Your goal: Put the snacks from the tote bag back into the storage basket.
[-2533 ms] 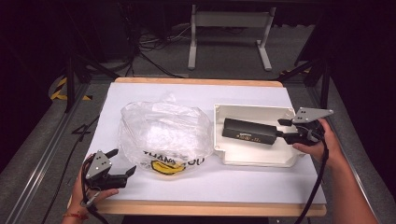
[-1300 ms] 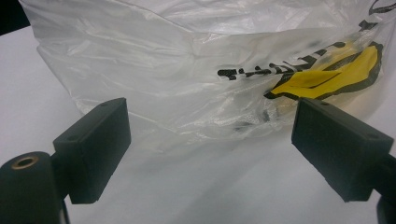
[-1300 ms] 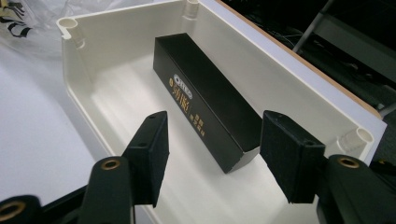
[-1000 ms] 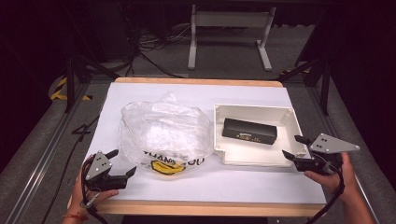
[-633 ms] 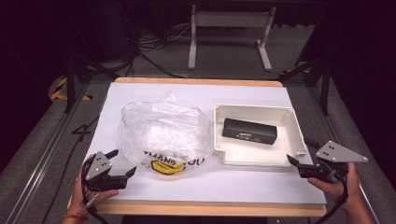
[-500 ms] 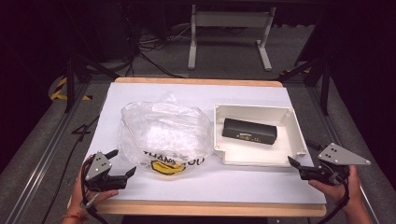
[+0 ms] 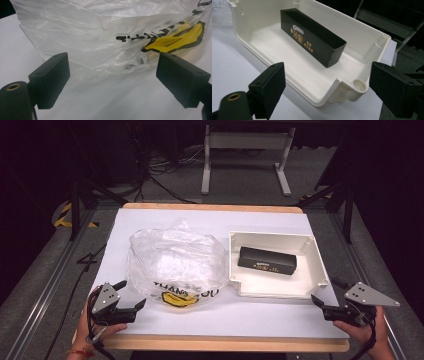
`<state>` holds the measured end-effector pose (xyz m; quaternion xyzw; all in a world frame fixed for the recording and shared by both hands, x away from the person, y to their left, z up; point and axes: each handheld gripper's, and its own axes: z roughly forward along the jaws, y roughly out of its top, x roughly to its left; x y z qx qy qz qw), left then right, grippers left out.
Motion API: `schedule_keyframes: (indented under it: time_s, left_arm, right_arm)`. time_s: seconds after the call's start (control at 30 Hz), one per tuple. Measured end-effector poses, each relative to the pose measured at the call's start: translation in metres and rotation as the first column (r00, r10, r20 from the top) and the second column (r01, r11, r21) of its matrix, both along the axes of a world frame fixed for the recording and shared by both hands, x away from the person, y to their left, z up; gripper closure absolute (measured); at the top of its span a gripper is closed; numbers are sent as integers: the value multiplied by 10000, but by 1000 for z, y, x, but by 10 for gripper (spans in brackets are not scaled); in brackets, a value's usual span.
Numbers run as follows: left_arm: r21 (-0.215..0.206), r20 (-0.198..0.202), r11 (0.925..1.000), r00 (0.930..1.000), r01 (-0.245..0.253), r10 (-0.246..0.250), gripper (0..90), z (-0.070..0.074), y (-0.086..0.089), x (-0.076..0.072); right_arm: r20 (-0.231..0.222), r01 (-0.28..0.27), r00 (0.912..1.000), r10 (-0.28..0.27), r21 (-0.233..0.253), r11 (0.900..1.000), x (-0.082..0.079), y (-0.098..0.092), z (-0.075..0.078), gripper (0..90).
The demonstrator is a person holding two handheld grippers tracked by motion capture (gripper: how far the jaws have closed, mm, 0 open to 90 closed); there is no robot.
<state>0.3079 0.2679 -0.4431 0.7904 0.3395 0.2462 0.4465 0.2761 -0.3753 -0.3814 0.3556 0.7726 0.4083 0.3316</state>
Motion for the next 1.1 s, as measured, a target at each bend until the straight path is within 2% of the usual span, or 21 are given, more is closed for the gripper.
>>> schedule_keyframes:
  time_s: [0.07, 0.17, 0.33, 0.6, 0.67, 0.83, 0.97, 1.03, 1.1]
  left_arm:
    - [1, -13, 10000, 10000, 7, -7, 127, 0, 0, 0]
    - [19, -18, 10000, 10000, 26, -25, 127, 0, 0, 0]
    - [39, -41, 10000, 10000, -12, 13, 127, -1, 0, 1]
    - [12, -10, 10000, 10000, -30, 30, 128, -2, -1, 2]
    - [-8, 29, 10000, 10000, -48, 48, 128, -1, -1, 3]
    - [-51, 51, 10000, 10000, -62, 63, 128, -2, 0, 5]
    - [-119, 58, 9999, 9999, -121, 122, 128, -1, 1, 7]
    - [-96, 25, 9999, 9999, -142, 142, 128, -2, 1, 7]
    - [-51, 29, 9998, 9998, -178, 179, 128, -2, 2, 7]
  right_arm:
    - [54, 9, 10000, -9, 32, 10000, -1, 0, -4, 143]
    - [-97, 10, 10000, -9, 136, 9999, -1, -1, -12, 142]
    - [-142, 34, 9999, -34, 15, 10000, -2, -1, -22, 145]
    - [-235, 199, 9995, -190, 386, 9991, -2, -5, -37, 144]
    - [-211, 330, 9993, -316, 706, 9970, -3, -8, -43, 146]
    - [-16, 423, 9991, -424, 955, 9945, -6, -11, -50, 146]
    - [316, 657, 9970, -706, 1349, 9887, -7, -15, -53, 145]
    - [325, 840, 9955, -890, 1321, 9877, -7, -16, -53, 143]
    - [525, 946, 9933, -1029, 1423, 9853, -8, -19, -53, 145]
